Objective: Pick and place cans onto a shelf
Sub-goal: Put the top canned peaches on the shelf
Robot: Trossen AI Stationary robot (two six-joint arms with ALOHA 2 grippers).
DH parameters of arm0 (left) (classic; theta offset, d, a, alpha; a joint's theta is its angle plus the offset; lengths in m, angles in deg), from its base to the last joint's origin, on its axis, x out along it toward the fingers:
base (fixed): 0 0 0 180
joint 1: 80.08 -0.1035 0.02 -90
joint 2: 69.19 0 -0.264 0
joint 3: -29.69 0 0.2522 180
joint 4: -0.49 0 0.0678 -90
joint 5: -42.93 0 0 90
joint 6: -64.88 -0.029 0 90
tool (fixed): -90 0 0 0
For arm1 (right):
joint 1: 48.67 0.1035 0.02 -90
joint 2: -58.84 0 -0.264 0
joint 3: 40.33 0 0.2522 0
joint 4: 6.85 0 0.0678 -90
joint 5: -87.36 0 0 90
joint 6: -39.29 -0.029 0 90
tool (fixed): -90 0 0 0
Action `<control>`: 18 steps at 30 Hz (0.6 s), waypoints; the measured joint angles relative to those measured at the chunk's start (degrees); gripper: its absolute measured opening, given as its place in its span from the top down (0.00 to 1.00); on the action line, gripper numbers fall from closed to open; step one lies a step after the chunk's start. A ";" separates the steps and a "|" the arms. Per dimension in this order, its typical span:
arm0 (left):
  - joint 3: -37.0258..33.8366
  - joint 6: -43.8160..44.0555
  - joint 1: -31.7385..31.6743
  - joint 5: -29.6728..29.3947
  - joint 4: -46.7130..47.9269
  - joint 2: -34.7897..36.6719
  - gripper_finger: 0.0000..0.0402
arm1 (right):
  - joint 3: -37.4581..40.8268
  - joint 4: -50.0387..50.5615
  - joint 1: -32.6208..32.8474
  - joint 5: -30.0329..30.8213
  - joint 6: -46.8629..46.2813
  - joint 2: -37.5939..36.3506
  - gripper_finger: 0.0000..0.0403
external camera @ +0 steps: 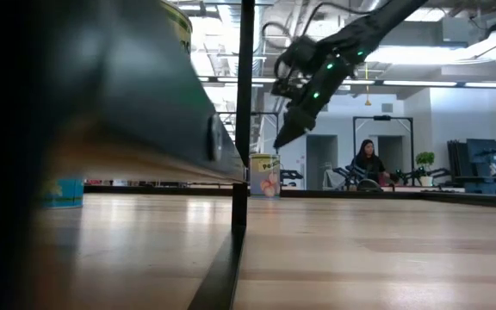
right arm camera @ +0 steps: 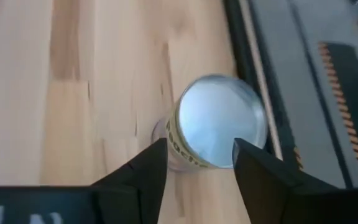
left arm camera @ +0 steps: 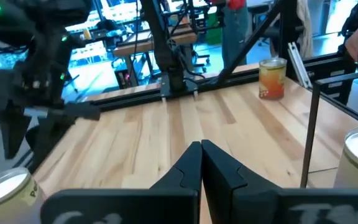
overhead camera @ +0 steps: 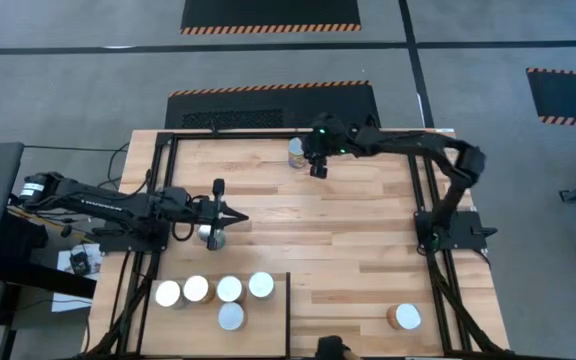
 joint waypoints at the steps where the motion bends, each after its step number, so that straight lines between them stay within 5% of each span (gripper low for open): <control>1: 0.00 -0.02 0.00 0.00 -0.04 0.00 1.00 | -1.63 1.68 -0.06 -0.01 0.85 1.53 0.49; 10: 0.00 -0.28 0.00 -0.09 0.00 0.00 1.00 | -10.23 7.80 0.47 0.79 4.18 9.55 0.57; 18: 0.01 -0.28 0.00 -0.15 0.95 -0.02 1.00 | -11.81 9.72 0.47 0.62 5.02 9.89 0.91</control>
